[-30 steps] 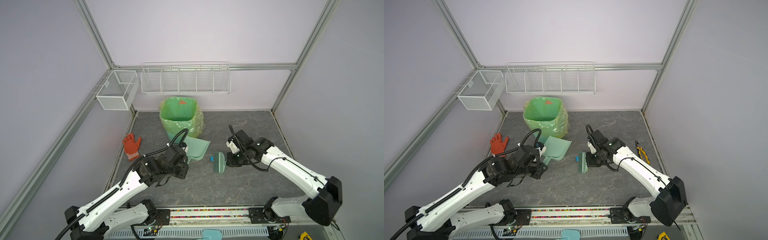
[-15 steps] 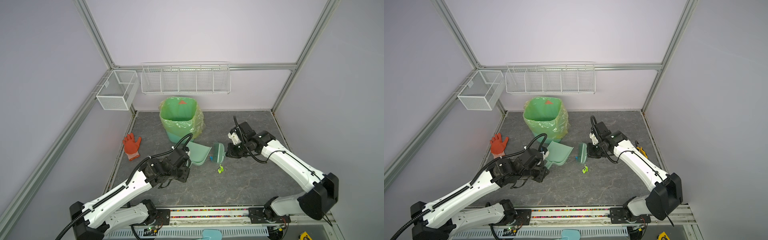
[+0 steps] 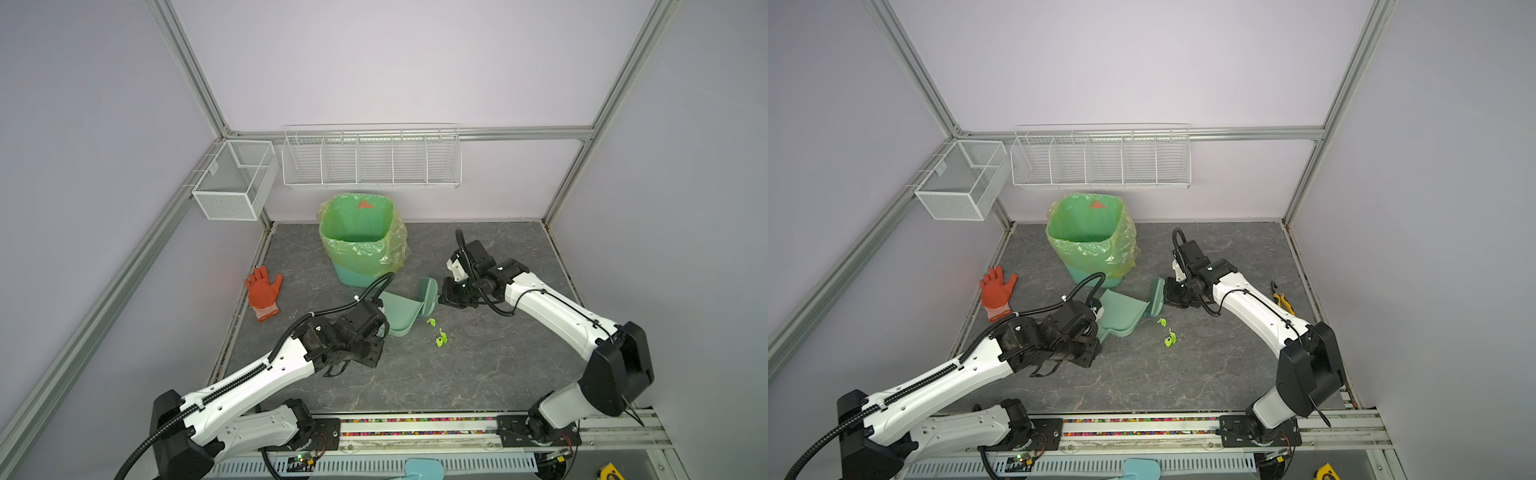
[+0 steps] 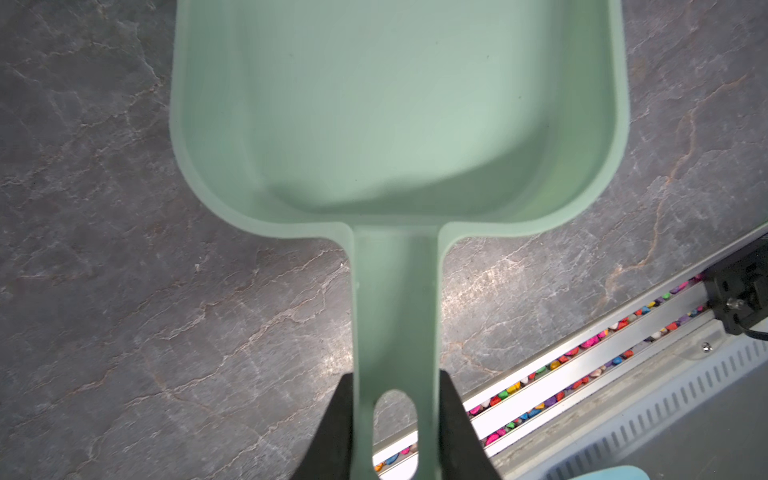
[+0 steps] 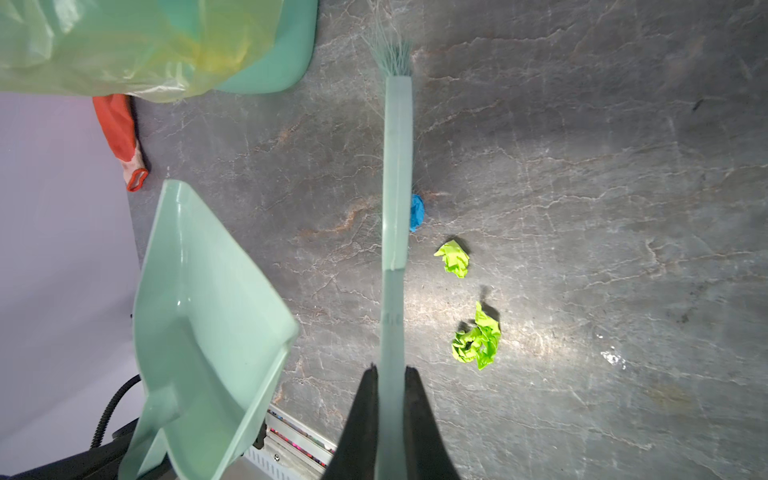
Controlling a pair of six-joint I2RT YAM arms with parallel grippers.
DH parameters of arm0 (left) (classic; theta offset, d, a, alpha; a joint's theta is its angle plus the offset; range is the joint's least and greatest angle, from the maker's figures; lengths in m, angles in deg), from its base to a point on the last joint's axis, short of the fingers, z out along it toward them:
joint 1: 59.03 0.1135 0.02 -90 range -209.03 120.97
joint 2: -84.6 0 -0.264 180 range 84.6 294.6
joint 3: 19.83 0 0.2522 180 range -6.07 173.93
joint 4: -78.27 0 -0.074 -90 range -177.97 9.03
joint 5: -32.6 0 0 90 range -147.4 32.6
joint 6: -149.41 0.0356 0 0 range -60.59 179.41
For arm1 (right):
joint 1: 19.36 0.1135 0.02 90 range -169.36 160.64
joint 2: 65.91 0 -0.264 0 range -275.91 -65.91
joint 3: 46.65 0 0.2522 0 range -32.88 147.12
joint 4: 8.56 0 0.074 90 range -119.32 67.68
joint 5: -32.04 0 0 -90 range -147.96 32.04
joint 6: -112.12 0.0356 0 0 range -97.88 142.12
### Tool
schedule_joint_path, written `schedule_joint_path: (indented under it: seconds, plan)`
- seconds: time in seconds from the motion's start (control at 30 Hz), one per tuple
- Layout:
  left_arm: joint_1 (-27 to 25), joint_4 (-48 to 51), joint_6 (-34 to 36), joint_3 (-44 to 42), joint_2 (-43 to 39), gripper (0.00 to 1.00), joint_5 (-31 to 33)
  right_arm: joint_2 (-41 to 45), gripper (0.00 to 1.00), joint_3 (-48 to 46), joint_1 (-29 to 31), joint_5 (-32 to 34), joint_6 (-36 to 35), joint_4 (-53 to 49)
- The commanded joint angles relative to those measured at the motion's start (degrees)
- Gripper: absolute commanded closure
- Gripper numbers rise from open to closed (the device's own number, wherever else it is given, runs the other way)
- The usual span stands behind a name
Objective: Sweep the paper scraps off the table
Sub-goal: 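Set the dustpan down beside the scraps with left gripper while right lifts brush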
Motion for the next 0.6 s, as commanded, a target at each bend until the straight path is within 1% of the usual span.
schedule_joint_path:
  seconds: [0.0,0.13,0.4,0.57]
  plan:
    - [-0.4,-2.8,-1.7,-1.3,0.6,1.0,0.3,1.5,0.93,-0.6,-0.1,1.8,0.7,-1.6]
    - [-0.5,-4.6,-2.3,-2.6,1.7,1.0,-0.2,4.8,0.93,-2.7,-0.1,3.6,0.3,-5.5]
    - [-0.9,-8.3,-2.4,-4.8,4.6,1.0,-1.3,17.0,0.93,-10.2,-0.1,5.2,3.1,-9.9]
    - [-1.7,-8.2,-1.4,-4.3,5.5,1.0,-0.9,23.0,0.93,-9.7,-0.1,7.6,3.5,-12.0]
